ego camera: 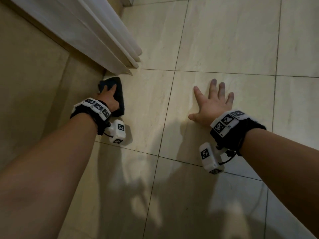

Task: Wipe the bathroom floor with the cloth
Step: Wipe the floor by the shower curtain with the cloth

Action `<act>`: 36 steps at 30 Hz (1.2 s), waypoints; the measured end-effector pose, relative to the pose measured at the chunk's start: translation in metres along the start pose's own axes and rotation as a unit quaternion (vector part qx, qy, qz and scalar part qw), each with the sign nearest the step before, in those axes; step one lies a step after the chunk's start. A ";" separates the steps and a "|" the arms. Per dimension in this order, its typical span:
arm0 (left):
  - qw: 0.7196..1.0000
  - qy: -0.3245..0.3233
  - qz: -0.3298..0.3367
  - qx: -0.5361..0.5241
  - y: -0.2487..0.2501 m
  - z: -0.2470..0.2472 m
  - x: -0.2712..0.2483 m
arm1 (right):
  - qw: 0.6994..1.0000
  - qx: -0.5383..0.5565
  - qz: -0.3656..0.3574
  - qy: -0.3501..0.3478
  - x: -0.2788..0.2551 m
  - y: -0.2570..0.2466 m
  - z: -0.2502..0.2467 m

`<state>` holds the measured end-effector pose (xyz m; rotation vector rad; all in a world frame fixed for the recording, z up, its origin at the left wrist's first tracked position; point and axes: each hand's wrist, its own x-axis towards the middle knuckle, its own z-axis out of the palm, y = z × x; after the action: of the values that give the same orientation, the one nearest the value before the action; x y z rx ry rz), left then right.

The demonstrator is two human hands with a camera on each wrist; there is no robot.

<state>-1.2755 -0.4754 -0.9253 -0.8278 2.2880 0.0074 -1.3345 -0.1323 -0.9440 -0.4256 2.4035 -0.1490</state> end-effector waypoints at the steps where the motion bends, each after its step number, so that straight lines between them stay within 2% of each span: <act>1: 1.000 0.003 0.004 0.000 0.002 -0.004 0.005 | 1.000 0.002 0.000 -0.002 0.001 -0.001 0.000; 5: 0.999 0.025 0.038 0.019 0.012 -0.012 0.012 | 1.000 0.009 -0.003 -0.010 0.003 -0.001 0.000; 10: 0.998 0.038 0.051 0.011 0.004 -0.003 0.005 | 1.000 0.007 -0.007 -0.003 0.002 0.001 0.002; 14: 0.999 0.028 0.038 -0.015 -0.016 0.014 -0.008 | 1.000 0.005 -0.007 0.001 0.000 0.001 0.001; 17: 1.000 0.006 0.018 0.014 -0.040 0.027 -0.020 | 1.000 0.004 -0.006 0.003 -0.002 0.000 0.001; 23: 0.998 0.020 0.034 0.040 -0.063 0.053 -0.036 | 1.000 -0.005 -0.003 0.010 -0.004 0.000 0.000; 31: 0.997 0.015 0.062 0.050 -0.069 0.053 -0.052 | 1.000 0.001 -0.002 0.014 -0.006 -0.003 -0.001; 36: 0.994 0.023 0.091 0.058 -0.047 0.059 -0.073 | 1.000 -0.006 -0.002 0.028 -0.009 -0.004 0.000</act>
<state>-1.1726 -0.4580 -0.9148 -0.5626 2.3750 -0.0625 -1.3270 -0.1331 -0.9375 -0.4363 2.4589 -0.1510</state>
